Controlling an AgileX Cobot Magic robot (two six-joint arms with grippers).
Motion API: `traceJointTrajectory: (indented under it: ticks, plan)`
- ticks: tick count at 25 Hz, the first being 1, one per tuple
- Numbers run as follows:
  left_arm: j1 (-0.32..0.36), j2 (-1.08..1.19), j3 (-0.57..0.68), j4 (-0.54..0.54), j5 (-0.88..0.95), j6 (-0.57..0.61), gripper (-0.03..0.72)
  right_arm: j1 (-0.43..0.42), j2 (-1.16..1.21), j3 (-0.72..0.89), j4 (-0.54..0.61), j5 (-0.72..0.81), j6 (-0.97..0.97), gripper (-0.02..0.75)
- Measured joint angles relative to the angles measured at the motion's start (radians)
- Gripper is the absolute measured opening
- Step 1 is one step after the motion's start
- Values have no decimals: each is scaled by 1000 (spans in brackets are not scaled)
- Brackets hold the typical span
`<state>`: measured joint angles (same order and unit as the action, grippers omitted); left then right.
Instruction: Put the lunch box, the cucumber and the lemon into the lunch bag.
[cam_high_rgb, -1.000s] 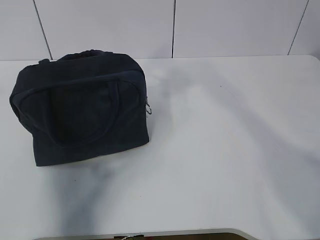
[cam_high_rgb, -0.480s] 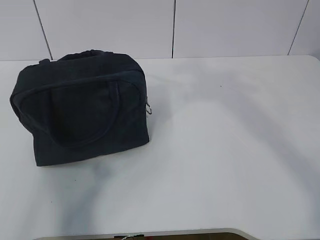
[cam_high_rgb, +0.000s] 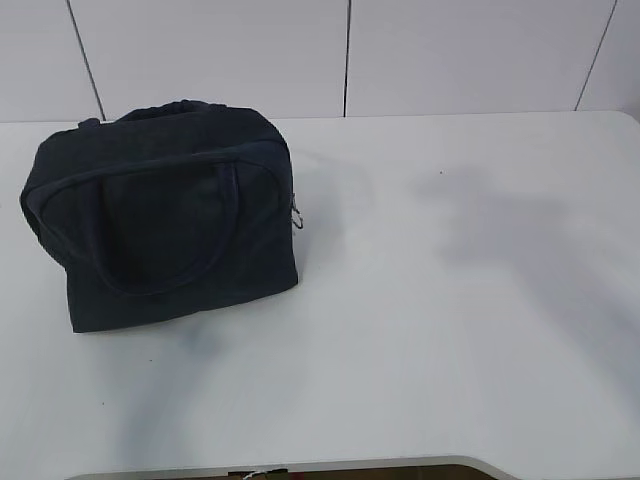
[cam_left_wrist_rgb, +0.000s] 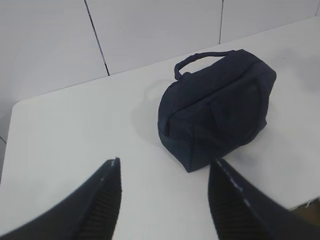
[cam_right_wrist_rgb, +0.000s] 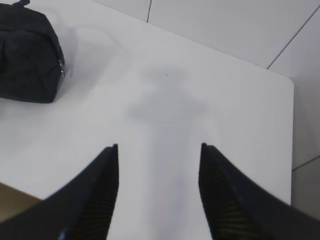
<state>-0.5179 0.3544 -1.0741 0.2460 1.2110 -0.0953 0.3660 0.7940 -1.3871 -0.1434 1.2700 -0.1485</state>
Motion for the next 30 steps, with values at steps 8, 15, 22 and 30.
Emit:
traceJointTrajectory:
  ticks: [8, 15, 22, 30]
  plan:
    - [0, -114, 66, -117, 59, 31, 403, 0, -261, 219, -4, 3, 24, 419]
    - [0, -252, 216, -222, 60, 34, 403, 0, -462, 396, 0, 4, 73, 419]
    - [0, -344, 344, -307, 22, 39, 403, 0, -651, 611, 64, -48, 92, 419]
    - [0, -344, 415, -370, -60, 140, 403, 0, -799, 819, 121, -105, 95, 419]
